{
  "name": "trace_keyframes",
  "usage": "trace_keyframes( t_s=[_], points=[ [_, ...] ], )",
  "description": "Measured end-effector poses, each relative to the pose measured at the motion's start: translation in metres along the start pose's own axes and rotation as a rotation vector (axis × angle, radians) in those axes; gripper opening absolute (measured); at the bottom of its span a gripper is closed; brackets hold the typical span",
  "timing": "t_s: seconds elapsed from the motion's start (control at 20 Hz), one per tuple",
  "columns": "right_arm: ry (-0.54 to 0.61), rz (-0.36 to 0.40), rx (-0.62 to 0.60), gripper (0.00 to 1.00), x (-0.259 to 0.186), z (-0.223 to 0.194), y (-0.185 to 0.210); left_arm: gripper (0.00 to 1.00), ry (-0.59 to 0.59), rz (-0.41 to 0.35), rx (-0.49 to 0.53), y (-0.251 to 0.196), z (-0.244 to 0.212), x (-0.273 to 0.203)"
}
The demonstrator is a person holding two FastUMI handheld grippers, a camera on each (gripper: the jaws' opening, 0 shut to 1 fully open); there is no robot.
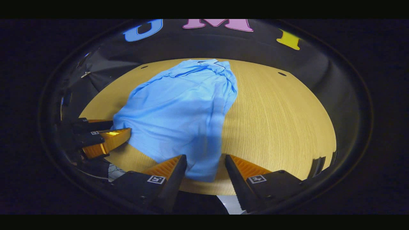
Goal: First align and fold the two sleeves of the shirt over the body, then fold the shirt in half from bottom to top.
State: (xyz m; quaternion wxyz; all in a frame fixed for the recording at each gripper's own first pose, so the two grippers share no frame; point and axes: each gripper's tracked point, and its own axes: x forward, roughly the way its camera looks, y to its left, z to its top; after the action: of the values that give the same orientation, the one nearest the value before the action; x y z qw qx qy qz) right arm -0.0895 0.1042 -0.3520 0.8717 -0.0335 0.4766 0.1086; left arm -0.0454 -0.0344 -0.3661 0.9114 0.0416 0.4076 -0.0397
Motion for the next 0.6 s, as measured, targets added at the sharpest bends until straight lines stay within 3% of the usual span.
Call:
trace_keyframes(
  t_s=[0.05, 0.1, 0.15, 0.2, 0.25, 0.3, 0.35, 0.4, 0.45, 0.55, 0.6],
  points=[
    [0.007, -0.005, 0.013, 0.63, -0.002, 0.001, -0.002, 0.77, -0.002, -0.001, 0.002, -0.004, 0.001, 0.0],
    [0.017, -0.003, 0.018, 0.54, -0.001, 0.002, -0.001, 0.72, -0.004, -0.007, 0.006, -0.008, 0.001, 0.001],
    [0.019, 0.003, 0.022, 0.37, 0.0, 0.005, -0.001, 0.59, -0.01, -0.016, 0.012, -0.012, 0.001, 0.002],
    [0.033, 0.014, 0.025, 0.27, 0.002, 0.005, 0.0, 0.52, -0.015, -0.023, 0.019, -0.016, 0.0, 0.001],
    [0.046, 0.022, 0.027, 0.16, 0.003, 0.006, 0.0, 0.36, -0.012, -0.026, 0.02, -0.019, 0.0, 0.002],
    [0.055, 0.032, 0.029, 0.05, 0.002, 0.007, 0.0, 0.3, -0.007, -0.022, 0.017, -0.02, 0.0, 0.001],
    [0.065, 0.057, 0.028, 0.08, 0.004, 0.005, 0.004, 0.22, -0.005, -0.023, 0.015, -0.021, 0.001, 0.0],
    [0.068, 0.081, 0.027, 0.02, 0.002, 0.007, 0.005, 0.19, -0.001, -0.028, 0.011, -0.021, 0.003, 0.0],
    [0.074, 0.101, 0.032, 0.07, 0.003, 0.007, 0.005, 0.12, 0.001, -0.035, 0.008, -0.021, 0.004, 0.0],
    [0.082, 0.126, 0.044, 0.07, 0.004, 0.007, 0.005, 0.07, 0.014, -0.05, 0.006, -0.021, 0.004, 0.0],
    [0.083, 0.129, 0.045, 0.02, 0.004, 0.008, 0.004, 0.07, 0.02, -0.058, -0.003, -0.021, 0.004, -0.001]
  ],
)
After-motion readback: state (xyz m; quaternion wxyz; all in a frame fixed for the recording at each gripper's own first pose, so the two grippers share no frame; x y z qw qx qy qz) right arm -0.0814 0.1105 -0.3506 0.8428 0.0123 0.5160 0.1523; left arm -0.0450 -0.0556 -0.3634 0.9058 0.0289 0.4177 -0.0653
